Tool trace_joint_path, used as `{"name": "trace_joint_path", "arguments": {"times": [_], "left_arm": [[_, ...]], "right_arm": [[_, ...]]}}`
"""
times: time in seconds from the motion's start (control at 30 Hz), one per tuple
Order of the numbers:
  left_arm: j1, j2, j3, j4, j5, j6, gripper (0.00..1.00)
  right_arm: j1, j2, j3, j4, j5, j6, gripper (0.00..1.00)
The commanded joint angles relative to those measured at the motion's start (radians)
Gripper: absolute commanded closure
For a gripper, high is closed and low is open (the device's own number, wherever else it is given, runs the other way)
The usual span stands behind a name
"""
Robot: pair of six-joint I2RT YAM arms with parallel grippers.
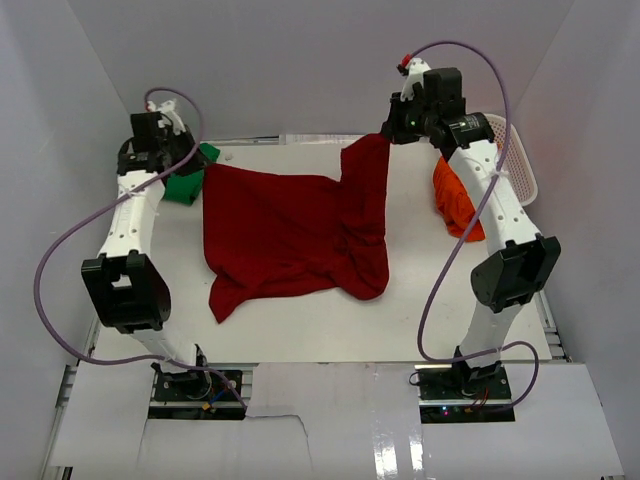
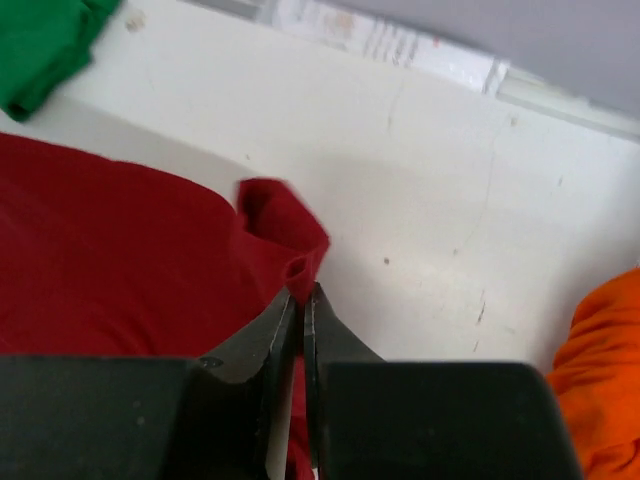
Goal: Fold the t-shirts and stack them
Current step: Flatten out the tshirt
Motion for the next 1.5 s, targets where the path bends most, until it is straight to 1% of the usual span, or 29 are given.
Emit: {"name": "trace_joint_path", "arguments": {"times": [0.0, 0.07, 0.1, 0.13, 0.2, 0.23, 0.37, 0.5, 0.53, 0.57, 0.67, 0.7, 0.77, 0.83, 0.9, 0.93, 0.97, 1.07, 1.1, 1.13, 1.2, 1.23, 1.27, 1.3, 1.33, 1.37, 1.4, 1.43, 1.47], "left_arm": [[0.105, -0.086, -0.010, 0.005, 0.175, -0.194, 1.00], [0.110, -0.255, -0.088, 0.046, 0.157, -0.235, 1.00], [0.118, -0.322, -0.190, 0.056, 0.146, -0.251, 1.00], [0.121, -0.470, -0.243, 0.060, 0.099, -0.272, 1.00], [0.124, -0.612, -0.341, 0.053, 0.063, -0.327, 1.00], [0.125, -0.757, -0.409, 0.024, -0.005, -0.347, 1.00], [0.125, -1.109, -0.497, 0.039, -0.147, -0.357, 1.00], [0.098, -1.209, -0.466, 0.028, -0.242, -0.328, 1.00], [0.095, -1.210, -0.454, 0.043, -0.238, -0.308, 1.00], [0.084, -1.200, -0.401, 0.042, -0.242, -0.305, 1.00], [0.072, -1.165, -0.334, 0.027, -0.288, -0.305, 1.00], [0.069, -1.132, -0.358, 0.026, -0.305, -0.309, 1.00], [0.067, -1.057, -0.440, 0.065, -0.244, -0.317, 1.00], [0.067, -0.853, -0.533, 0.116, -0.131, -0.331, 1.00], [0.069, -0.712, -0.561, 0.170, -0.089, -0.348, 1.00], [0.073, -0.582, -0.554, 0.221, -0.062, -0.367, 1.00], [0.073, -0.517, -0.526, 0.235, -0.060, -0.363, 1.00], [0.082, -0.242, -0.330, 0.255, -0.032, -0.388, 1.00], [0.085, -0.161, -0.246, 0.231, -0.024, -0.404, 1.00], [0.092, -0.005, -0.060, 0.223, 0.003, -0.417, 1.00], [0.102, 0.126, 0.146, 0.200, 0.081, -0.468, 1.00], [0.104, 0.181, 0.351, 0.194, 0.097, -0.489, 1.00], [0.115, 0.255, 0.446, 0.192, 0.129, -0.512, 1.00], [0.121, 0.269, 0.526, 0.238, 0.152, -0.532, 1.00], [0.127, 0.262, 0.601, 0.276, 0.147, -0.556, 1.00], [0.141, 0.175, 0.565, 0.358, 0.119, -0.565, 1.00], [0.150, 0.112, 0.502, 0.555, 0.102, -0.582, 1.00], [0.167, 0.057, 0.443, 0.635, 0.092, -0.639, 1.00], [0.211, 0.012, 0.386, 0.693, 0.098, -0.659, 1.00]], "right_arm": [[-0.008, -0.099, 0.074, -0.056, -0.109, -0.031, 0.92], [0.015, -0.264, -0.034, -0.044, -0.100, -0.029, 0.92], [0.038, -0.331, -0.181, -0.027, -0.096, -0.019, 0.92], [0.050, -0.472, -0.246, -0.015, -0.082, 0.021, 0.92], [0.098, -0.605, -0.361, 0.001, -0.071, 0.069, 0.92], [0.118, -0.718, -0.434, -0.005, -0.079, 0.093, 0.92], [0.161, -1.009, -0.591, 0.041, -0.111, 0.112, 0.92], [0.161, -1.392, -0.817, 0.315, -0.172, 0.127, 0.92], [0.161, -1.425, -0.843, 0.414, -0.177, 0.156, 0.92], [0.161, -1.436, -0.817, 0.418, -0.179, 0.171, 0.92], [0.161, -1.323, -0.654, 0.236, -0.096, 0.185, 0.92], [0.163, -1.226, -0.629, 0.179, -0.041, 0.196, 0.92], [0.164, -1.097, -0.596, 0.013, 0.189, 0.214, 0.92], [0.153, -0.894, -0.612, -0.004, 0.272, 0.209, 0.92], [0.057, -0.677, -0.602, -0.001, 0.221, 0.201, 0.92], [-0.015, -0.565, -0.593, 0.031, 0.117, 0.201, 0.92], [-0.015, -0.564, -0.586, 0.065, 0.083, 0.198, 0.92], [-0.142, -0.365, -0.447, 0.116, -0.046, 0.184, 0.92], [-0.205, -0.232, -0.367, 0.092, -0.095, 0.182, 0.92], [-0.230, -0.161, -0.144, 0.066, -0.201, 0.181, 0.92], [-0.264, 0.052, 0.130, 0.012, -0.305, 0.178, 0.92], [-0.268, 0.109, 0.277, 0.012, -0.424, 0.178, 0.92], [-0.268, 0.163, 0.527, 0.031, -0.477, 0.207, 0.92], [-0.284, 0.206, 0.604, 0.076, -0.541, 0.237, 0.92], [-0.296, 0.190, 0.614, 0.264, -0.653, 0.286, 0.92], [-0.310, 0.148, 0.467, 0.408, -0.694, 0.343, 0.92], [-0.363, 0.030, 0.351, 0.573, -0.724, 0.486, 0.92], [-0.388, -0.028, 0.242, 0.935, -0.781, 0.577, 0.92], [-0.411, -0.075, 0.129, 1.054, -0.797, 0.651, 0.92]]}}
